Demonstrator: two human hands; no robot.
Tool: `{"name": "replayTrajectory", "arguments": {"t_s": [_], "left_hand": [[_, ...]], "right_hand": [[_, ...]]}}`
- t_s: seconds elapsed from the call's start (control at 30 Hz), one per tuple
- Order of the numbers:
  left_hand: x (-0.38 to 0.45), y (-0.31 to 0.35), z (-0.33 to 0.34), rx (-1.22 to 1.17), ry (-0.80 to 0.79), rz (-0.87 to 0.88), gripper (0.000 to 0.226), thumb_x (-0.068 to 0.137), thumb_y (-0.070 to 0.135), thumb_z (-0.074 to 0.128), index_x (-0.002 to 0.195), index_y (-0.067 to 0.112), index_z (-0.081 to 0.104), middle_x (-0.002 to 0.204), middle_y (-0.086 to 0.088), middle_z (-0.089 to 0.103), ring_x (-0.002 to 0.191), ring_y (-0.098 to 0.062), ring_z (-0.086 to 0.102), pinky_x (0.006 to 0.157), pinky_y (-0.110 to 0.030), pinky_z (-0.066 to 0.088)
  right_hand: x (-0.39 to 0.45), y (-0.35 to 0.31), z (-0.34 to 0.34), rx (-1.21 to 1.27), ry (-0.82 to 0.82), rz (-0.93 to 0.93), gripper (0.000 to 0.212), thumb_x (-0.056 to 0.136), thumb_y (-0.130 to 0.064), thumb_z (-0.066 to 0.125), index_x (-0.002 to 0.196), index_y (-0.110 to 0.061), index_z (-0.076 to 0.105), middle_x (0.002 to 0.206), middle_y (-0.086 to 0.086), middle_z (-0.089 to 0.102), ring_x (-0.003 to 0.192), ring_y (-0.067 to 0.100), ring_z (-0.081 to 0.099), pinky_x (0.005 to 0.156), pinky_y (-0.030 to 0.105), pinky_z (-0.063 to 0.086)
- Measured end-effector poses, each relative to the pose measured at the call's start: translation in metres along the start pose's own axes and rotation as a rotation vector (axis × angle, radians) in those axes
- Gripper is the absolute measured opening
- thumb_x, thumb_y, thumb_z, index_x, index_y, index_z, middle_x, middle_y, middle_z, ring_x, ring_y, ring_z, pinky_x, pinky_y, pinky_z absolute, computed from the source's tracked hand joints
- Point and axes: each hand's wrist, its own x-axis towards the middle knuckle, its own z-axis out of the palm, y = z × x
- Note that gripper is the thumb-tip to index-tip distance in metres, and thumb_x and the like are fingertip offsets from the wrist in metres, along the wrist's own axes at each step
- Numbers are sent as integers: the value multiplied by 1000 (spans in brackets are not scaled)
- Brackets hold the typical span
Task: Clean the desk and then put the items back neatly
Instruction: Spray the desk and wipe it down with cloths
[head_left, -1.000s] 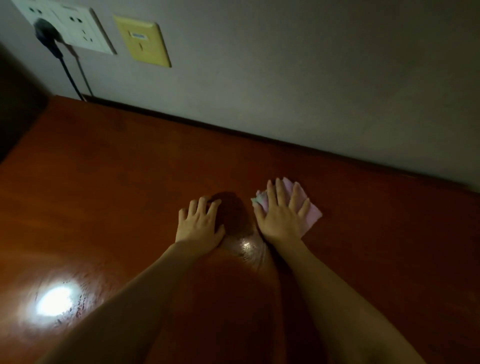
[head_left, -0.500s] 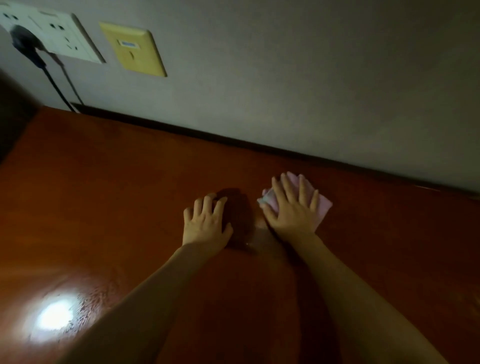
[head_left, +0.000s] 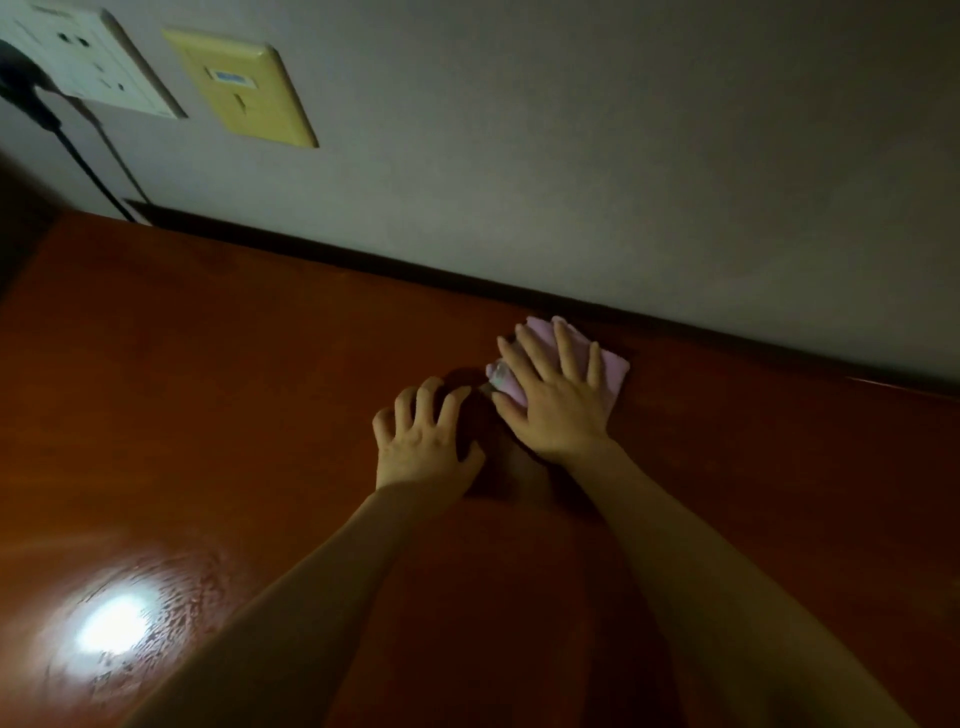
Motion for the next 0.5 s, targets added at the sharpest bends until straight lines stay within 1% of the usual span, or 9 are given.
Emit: {"name": "replayTrajectory", "arguments": {"t_s": [0.07,0.1,0.2,0.3,0.37,0.5], "left_hand": [[2,5,0,-11,-6,-1,66,91,53,40,146,35,9,153,0,6,141,-26,3,113,-48,7],[3,8,1,-10,-11,0,67,91,54,39,147,35,8,154,-1,4,142,-26,0,114,-49,5],[3,13,6,5,-30,-5,70,91,57,37,148,35,2,157,-1,-3,144,-27,-7,115,-51,-3],[2,12,9,19,-11,-6,72,91,59,37,149,35,2,157,-1,-4,145,-26,-8,115,-51,-5],[3,11,11,47,-12,-10,72,90,60,36,148,36,1,157,-1,-4,144,-27,-7,115,-51,-4],[2,19,11,85,-38,-42,74,90,60,36,149,34,-1,158,-3,-5,145,-27,-8,116,-50,-2]], "right_hand": [[-10,21,-2,17,-13,74,74,85,-68,5,151,-34,4,160,-7,-4,146,26,-15,112,55,-9],[-13,34,-3,15,-12,116,74,86,-69,4,151,-34,3,160,-7,-5,145,26,-16,112,55,-9],[-8,62,-9,8,-19,257,66,94,-63,17,151,-33,3,160,-5,-5,146,27,-14,113,57,-6],[3,59,-8,61,35,347,65,96,-59,21,152,-32,5,161,-2,1,146,31,-7,112,60,-4],[8,46,-7,98,69,333,65,95,-60,21,152,-32,5,161,-3,2,146,32,-6,111,61,-4],[-4,23,0,69,35,141,64,95,-61,20,151,-36,2,160,-6,-3,145,32,-13,112,62,-4]]}}
